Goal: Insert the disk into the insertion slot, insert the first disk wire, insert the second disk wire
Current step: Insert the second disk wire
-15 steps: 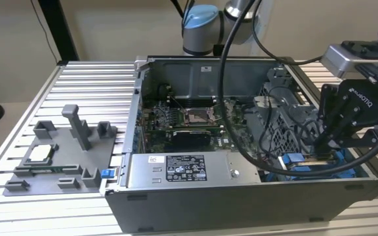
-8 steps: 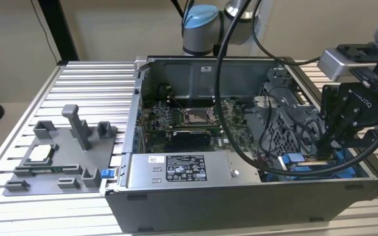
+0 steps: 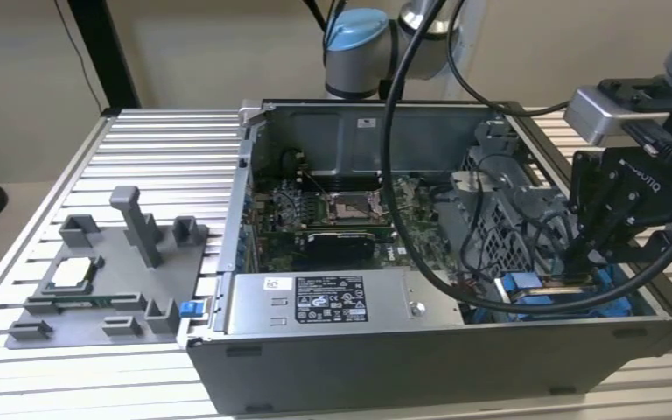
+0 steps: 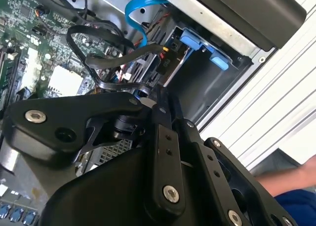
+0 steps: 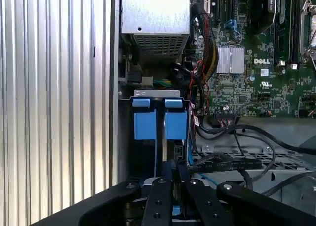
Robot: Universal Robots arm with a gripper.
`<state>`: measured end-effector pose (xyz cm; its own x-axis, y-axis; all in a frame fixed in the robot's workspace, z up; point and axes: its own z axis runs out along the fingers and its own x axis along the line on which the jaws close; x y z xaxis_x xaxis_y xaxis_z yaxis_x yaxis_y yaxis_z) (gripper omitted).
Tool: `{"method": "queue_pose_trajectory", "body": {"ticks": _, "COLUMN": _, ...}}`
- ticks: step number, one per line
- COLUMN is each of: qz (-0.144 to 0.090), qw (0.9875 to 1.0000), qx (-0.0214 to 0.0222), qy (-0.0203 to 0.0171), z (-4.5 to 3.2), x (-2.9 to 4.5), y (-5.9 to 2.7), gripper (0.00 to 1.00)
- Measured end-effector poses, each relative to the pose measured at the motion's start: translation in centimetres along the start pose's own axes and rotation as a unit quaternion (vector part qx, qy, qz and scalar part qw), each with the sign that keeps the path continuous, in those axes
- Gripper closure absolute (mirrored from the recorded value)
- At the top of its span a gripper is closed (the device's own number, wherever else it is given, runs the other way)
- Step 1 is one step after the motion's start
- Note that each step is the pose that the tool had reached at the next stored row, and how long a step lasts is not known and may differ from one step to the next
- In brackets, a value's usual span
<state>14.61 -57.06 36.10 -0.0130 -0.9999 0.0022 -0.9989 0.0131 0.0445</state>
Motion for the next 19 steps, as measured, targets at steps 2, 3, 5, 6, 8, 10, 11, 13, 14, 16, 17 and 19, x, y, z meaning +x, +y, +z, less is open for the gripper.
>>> {"method": "queue_pose_trajectory", "body": {"ticks": 2, "qz": 0.0, "qw": 1.0, "qx": 0.0028, "qy": 0.0, "z": 0.02, "x": 0.0, "y": 0.0, "gripper": 1.0}}
{"method": "queue_pose_trajectory", "body": {"ticks": 3, "qz": 0.0, "qw": 1.0, "qx": 0.0053, "qy": 0.0, "z": 0.03, "x": -0.01, "y": 0.0, "gripper": 1.0}}
{"method": "queue_pose_trajectory", "body": {"ticks": 5, "qz": 0.0, "qw": 0.9999, "qx": 0.0143, "qy": -0.0001, "z": 0.08, "x": -0.02, "y": 0.03, "gripper": 1.0}}
{"method": "queue_pose_trajectory", "body": {"ticks": 6, "qz": 0.0, "qw": 0.9998, "qx": 0.0179, "qy": -0.0001, "z": 0.15, "x": -0.02, "y": 0.08, "gripper": 1.0}}
{"method": "queue_pose_trajectory", "body": {"ticks": 8, "qz": 0.002, "qw": 0.9998, "qx": 0.021, "qy": -0.0002, "z": 0.28, "x": -0.05, "y": 0.28, "gripper": 1.0}}
{"method": "queue_pose_trajectory", "body": {"ticks": 10, "qz": 0.006, "qw": 0.9997, "qx": 0.0218, "qy": -0.0003, "z": 0.39, "x": -0.1, "y": 0.56, "gripper": 1.0}}
{"method": "queue_pose_trajectory", "body": {"ticks": 11, "qz": 0.007, "qw": 0.9997, "qx": 0.0229, "qy": -0.0004, "z": 0.44, "x": -0.13, "y": 0.67, "gripper": 1.0}}
{"method": "queue_pose_trajectory", "body": {"ticks": 13, "qz": 0.009, "qw": 0.9995, "qx": 0.0286, "qy": -0.0005, "z": 0.51, "x": -0.18, "y": 0.84, "gripper": 1.0}}
{"method": "queue_pose_trajectory", "body": {"ticks": 14, "qz": 0.01, "qw": 0.9995, "qx": 0.0309, "qy": -0.0006, "z": 0.55, "x": -0.19, "y": 0.96, "gripper": 1.0}}
{"method": "queue_pose_trajectory", "body": {"ticks": 16, "qz": 0.011, "qw": 0.9994, "qx": 0.0334, "qy": -0.0007, "z": 0.64, "x": -0.22, "y": 1.32, "gripper": 1.0}}
{"method": "queue_pose_trajectory", "body": {"ticks": 17, "qz": 0.012, "qw": 0.9993, "qx": 0.0341, "qy": -0.0007, "z": 0.68, "x": -0.24, "y": 1.49, "gripper": 1.0}}
{"method": "queue_pose_trajectory", "body": {"ticks": 19, "qz": 0.012, "qw": 0.9992, "qx": 0.037, "qy": -0.0008, "z": 0.78, "x": -0.32, "y": 1.74, "gripper": 1.0}}
